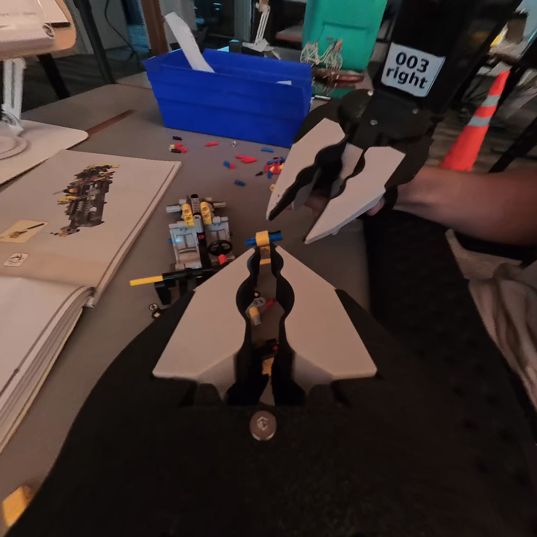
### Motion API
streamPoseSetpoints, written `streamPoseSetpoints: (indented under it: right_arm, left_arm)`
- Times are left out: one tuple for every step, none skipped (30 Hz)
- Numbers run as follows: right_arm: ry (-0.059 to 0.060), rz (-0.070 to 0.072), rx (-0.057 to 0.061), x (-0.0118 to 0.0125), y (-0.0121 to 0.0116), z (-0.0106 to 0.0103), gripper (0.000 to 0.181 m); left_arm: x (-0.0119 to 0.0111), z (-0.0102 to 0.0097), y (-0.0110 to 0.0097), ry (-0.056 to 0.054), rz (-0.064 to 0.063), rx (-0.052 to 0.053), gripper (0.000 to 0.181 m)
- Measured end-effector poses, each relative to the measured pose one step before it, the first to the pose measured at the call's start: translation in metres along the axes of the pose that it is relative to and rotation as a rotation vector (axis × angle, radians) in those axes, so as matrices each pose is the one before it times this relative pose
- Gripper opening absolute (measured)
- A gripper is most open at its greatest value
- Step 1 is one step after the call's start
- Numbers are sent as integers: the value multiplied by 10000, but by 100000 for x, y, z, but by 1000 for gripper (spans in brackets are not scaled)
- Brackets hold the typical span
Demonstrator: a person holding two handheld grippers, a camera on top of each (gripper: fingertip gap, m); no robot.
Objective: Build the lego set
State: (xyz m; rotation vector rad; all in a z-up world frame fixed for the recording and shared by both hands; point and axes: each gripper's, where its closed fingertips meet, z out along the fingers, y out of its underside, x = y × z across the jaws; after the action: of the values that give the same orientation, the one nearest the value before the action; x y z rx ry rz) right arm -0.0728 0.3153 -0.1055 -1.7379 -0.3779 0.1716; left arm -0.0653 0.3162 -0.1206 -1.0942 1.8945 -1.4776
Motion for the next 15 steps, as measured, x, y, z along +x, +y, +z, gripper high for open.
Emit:
streamPoseSetpoints:
  right_arm:
    - [19, 239, -152, 132, 230, 268, 24]
    - [-64, 243, -159, 52, 236, 229, 25]
    - [-65, 192, -85, 16, 92, 171, 25]
    - [-61, 114, -101, -49, 105, 161, 25]
    - [71, 93, -83, 102, 90, 128, 24]
    - [216, 165, -56, 299, 53, 97, 21]
    - [72, 185, -35, 140, 51, 115, 21]
    - [140, 347, -55, 319, 101, 142, 19]
    - [-90, 450, -35, 43, 81, 176, 20]
    - [-117, 538, 33, 35, -23, 123, 21]
    - [8, 493, -12, 228, 33, 108, 21]
    - [-28, 362, 47, 139, -49, 85, 21]
    - [13, 298, 91, 155, -97, 60, 20]
    - [-75, 229, 62, 7, -83, 53, 19]
    - [-200, 191, 23, -189, -37, 42, 16]
  left_arm:
    - [-81, 14, 49, -178, 296, -84, 8]
    - [-31, 31, 170, -155, 323, -158, 8]
    - [-169, 32, 163, -254, 330, -143, 8]
    - [-131, -8, 41, -247, 339, -60, 8]
    - [-65, 7, 54, -214, 356, -86, 8]
    - [-182, 23, 39, -314, 448, -76, 8]
    - [-187, 46, 102, -369, 571, -134, 8]
    - [-285, 52, 129, -480, 712, -172, 8]
    - [-343, 28, 144, -582, 869, -193, 7]
    - [-126, 51, 185, -449, 865, -214, 7]
    - [-1, 63, 106, -335, 678, -152, 7]
    - [116, 52, -2, -182, 451, -76, 8]
    - [174, -18, -186, -80, 305, 46, 8]
    - [23, -59, -241, -124, 214, 89, 7]
    - [-103, -37, -108, -121, 107, 23, 8]
